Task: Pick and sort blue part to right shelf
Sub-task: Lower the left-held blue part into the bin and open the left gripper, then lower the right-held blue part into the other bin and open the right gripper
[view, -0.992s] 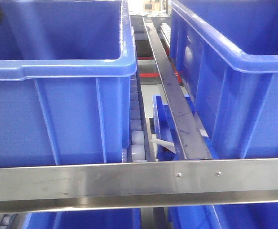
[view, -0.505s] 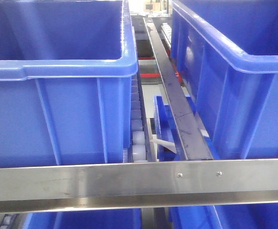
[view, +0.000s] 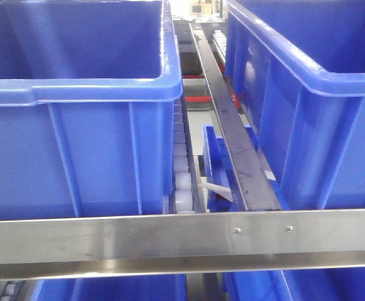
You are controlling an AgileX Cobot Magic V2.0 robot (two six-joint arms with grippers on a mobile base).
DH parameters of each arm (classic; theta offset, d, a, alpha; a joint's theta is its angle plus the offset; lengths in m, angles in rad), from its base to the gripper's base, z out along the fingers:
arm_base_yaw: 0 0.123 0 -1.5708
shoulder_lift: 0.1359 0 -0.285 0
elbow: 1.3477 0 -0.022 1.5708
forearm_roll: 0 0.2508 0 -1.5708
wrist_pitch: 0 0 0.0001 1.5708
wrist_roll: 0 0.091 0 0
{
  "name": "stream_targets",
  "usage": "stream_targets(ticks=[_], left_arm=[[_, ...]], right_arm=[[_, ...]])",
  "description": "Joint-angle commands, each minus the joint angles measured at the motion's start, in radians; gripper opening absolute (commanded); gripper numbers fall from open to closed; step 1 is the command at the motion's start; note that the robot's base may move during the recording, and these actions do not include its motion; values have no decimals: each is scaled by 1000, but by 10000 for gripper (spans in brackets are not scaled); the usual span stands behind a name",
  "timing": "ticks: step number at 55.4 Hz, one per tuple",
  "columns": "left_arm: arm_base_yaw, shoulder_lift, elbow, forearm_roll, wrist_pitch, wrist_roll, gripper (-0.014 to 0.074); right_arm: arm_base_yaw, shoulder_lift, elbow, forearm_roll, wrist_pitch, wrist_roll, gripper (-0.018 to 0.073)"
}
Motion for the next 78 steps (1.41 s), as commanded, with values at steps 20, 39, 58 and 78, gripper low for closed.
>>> stream_targets(ticks=[20, 39, 58, 78], left_arm=[[2, 9, -24, -9, 1, 4, 134], [2, 9, -24, -27, 1, 4, 134], [2, 9, -24, -42, 1, 4, 134], [2, -91, -63, 1, 104, 2, 134]], right_arm=[[-151, 753, -561, 399, 220, -410, 80], [-202, 992, -666, 398, 146, -443, 80], [-202, 995, -666, 368, 135, -443, 472], [-202, 917, -664, 366, 136, -443, 552]])
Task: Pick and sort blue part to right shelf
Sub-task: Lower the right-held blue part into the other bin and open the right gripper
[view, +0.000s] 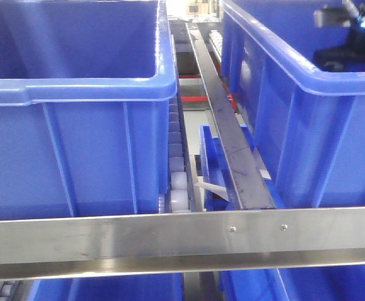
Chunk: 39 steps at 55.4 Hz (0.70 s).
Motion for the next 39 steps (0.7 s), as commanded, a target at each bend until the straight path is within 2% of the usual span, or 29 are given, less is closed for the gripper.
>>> stream_targets(ticks=[1, 6, 11, 18, 24, 39], left_arm=[[2, -35, -43, 35, -25, 0, 134], [2, -94, -43, 115, 21, -69, 134], [2, -159, -43, 184, 64, -154, 134], [2, -225, -43, 220, 123, -158, 134], [2, -223, -43, 224, 140, -158, 134], [2, -223, -43, 224, 140, -158, 134]], right_arm=[[-5, -118, -32, -9, -36, -8, 545], [-5, -185, -15, -9, -47, -8, 471], [-5, -255, 25, -9, -62, -8, 361], [-5, -386, 129, -9, -107, -21, 158], [-2, -505, 241, -9, -158, -25, 51], [-1, -922, 636, -8, -369, -25, 42]])
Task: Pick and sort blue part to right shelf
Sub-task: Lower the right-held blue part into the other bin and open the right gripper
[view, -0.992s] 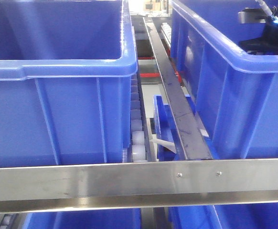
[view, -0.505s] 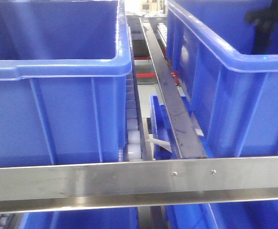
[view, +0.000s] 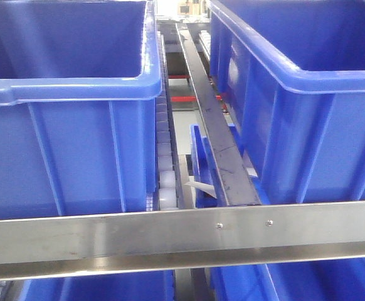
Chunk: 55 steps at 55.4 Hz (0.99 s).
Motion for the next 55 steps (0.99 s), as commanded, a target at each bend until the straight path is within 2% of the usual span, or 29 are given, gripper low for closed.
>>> stream_targets(ticks=[1, 24, 33, 55], left_arm=[[2, -24, -32, 6, -77, -11, 134], [2, -24, -21, 6, -79, -11, 134], [2, -24, -13, 6, -69, -11, 134], [2, -22, -10, 2, -64, -11, 134]], right_arm=[[-1, -179, 94, -2, -130, -8, 42], [-1, -972, 582, -1, -247, -8, 41], [-2, -1240, 689, -1, -282, -8, 41], [-3, -1188, 692, -1, -310, -8, 41]])
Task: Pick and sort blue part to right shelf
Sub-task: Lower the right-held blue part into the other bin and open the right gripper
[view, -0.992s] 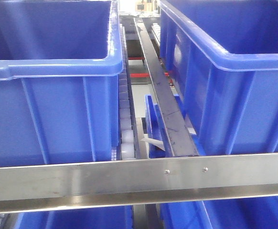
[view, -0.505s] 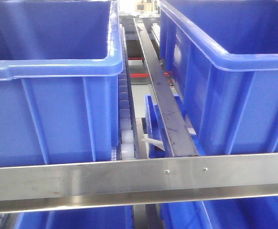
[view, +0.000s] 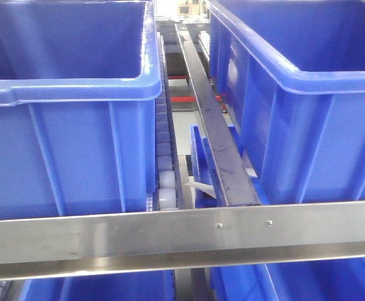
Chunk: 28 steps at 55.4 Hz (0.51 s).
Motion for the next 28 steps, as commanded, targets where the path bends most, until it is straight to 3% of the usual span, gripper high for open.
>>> stream_targets(ticks=[1, 28], left_arm=[[2, -22, -23, 2, -71, -7, 134], [2, -22, -3, 9, -84, -7, 134]], right_arm=[[-3, 24, -23, -1, -100, -6, 41], [-3, 24, -23, -1, -100, -6, 41]])
